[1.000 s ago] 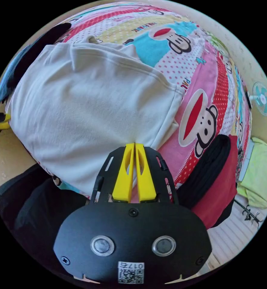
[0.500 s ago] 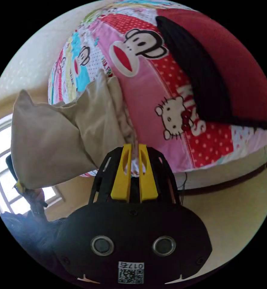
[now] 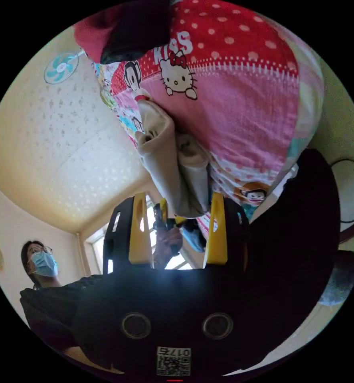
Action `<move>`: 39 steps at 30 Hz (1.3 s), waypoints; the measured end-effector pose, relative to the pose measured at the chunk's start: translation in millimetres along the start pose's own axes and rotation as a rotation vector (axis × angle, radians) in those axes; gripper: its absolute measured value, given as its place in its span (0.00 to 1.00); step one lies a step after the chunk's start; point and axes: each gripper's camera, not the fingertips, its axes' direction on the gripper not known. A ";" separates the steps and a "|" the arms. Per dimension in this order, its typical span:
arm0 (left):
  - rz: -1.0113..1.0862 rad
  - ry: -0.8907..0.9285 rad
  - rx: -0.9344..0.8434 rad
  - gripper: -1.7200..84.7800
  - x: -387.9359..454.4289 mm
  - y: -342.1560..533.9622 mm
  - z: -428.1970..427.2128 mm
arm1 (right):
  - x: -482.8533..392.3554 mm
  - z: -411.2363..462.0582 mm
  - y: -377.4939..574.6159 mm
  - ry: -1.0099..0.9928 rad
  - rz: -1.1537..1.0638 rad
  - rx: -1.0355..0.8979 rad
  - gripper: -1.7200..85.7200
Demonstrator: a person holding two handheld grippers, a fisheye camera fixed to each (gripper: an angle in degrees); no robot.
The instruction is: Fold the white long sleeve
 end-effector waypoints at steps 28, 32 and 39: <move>0.066 -0.057 0.900 0.16 -128.6 303.4 -446.0 | -22.5 449.8 140.1 0.145 -0.151 -0.466 0.13; -0.216 -0.134 0.790 0.07 -260.3 316.1 -427.9 | 24.4 360.1 115.5 0.323 -0.122 -0.372 0.06; -0.957 0.291 -0.140 0.01 -513.5 404.4 -194.7 | 3.8 110.8 90.9 0.814 0.194 0.012 0.03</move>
